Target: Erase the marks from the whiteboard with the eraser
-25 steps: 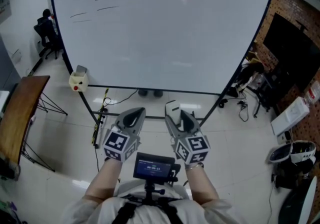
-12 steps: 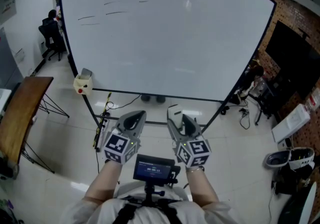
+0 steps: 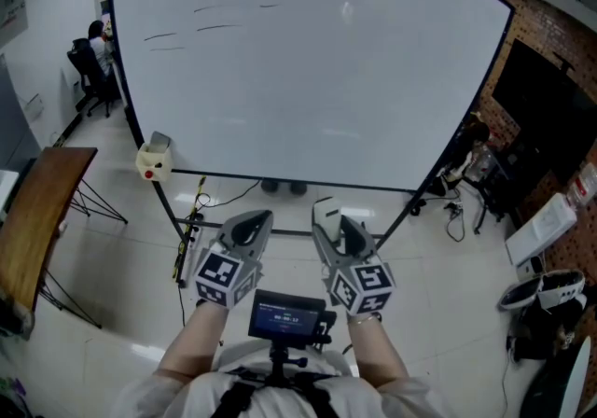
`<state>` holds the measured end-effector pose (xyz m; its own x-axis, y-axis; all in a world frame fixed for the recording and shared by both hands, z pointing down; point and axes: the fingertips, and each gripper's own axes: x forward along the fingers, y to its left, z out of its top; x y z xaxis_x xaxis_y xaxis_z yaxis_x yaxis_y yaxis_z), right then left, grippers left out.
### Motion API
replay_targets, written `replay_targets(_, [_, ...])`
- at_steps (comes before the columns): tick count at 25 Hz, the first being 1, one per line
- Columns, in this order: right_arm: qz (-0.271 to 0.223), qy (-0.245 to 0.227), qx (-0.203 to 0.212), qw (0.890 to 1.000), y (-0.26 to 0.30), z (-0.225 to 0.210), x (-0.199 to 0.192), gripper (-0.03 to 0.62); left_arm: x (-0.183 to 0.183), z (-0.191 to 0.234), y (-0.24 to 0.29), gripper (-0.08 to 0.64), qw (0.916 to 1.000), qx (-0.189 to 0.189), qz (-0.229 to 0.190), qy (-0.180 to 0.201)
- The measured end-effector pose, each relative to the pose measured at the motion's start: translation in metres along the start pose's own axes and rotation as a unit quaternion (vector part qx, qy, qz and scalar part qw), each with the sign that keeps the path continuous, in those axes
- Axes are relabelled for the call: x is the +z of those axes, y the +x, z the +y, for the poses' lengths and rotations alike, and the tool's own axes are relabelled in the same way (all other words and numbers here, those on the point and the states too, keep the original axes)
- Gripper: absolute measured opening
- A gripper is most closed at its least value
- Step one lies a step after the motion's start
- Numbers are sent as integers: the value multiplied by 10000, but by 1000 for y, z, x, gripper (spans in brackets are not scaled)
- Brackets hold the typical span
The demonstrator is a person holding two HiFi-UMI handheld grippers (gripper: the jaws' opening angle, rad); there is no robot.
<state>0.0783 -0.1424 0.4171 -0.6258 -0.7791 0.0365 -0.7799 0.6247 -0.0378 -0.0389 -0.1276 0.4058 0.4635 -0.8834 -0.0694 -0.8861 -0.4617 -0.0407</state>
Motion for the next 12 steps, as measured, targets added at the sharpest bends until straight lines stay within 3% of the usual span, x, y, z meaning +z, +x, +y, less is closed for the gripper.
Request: replay_targets(12, [-4, -27, -61, 10000, 7, -2, 1, 259, -6, 7, 8, 8, 10000, -69, 25, -38])
